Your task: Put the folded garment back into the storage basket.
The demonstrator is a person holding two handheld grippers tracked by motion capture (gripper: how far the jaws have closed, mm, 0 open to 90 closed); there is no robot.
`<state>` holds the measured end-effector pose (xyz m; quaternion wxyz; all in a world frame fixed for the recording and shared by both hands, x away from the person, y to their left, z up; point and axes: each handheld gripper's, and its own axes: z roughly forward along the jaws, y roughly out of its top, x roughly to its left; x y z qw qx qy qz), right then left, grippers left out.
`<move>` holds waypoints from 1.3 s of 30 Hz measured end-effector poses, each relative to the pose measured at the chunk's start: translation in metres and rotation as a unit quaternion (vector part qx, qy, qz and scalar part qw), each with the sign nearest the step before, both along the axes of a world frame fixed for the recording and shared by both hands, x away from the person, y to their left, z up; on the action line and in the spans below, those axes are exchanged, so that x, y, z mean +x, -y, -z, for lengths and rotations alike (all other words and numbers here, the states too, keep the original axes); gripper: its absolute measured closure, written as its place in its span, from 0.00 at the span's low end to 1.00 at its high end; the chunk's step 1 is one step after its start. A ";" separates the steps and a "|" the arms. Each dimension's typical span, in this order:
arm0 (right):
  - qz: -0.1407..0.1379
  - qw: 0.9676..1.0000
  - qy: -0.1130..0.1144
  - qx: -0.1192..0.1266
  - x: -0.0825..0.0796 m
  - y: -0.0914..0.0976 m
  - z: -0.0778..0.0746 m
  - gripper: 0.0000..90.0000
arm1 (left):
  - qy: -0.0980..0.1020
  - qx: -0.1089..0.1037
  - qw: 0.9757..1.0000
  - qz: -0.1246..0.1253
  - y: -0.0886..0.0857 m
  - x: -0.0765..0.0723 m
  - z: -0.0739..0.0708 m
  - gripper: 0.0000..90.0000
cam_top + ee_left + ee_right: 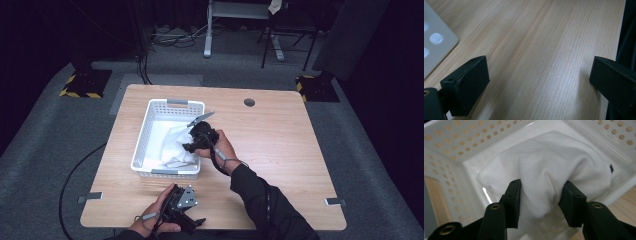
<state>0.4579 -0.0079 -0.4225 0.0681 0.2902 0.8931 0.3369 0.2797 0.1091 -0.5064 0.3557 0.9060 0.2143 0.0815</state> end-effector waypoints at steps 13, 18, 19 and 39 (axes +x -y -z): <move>-0.059 0.996 0.040 -0.059 -0.010 0.002 -0.013 0.24 | 0.000 0.000 1.000 0.001 0.000 0.000 0.000 0.03; -0.061 0.994 0.065 -0.061 -0.010 0.006 -0.012 0.16 | -0.001 0.000 1.000 0.001 0.000 0.000 0.000 0.03; -0.061 0.994 0.065 -0.060 -0.010 0.006 -0.011 0.15 | -0.001 0.000 1.000 0.001 0.000 0.000 0.000 0.03; -0.073 0.991 0.090 -0.065 -0.013 0.004 -0.005 0.04 | 0.000 0.000 1.000 0.001 0.000 0.000 0.000 0.03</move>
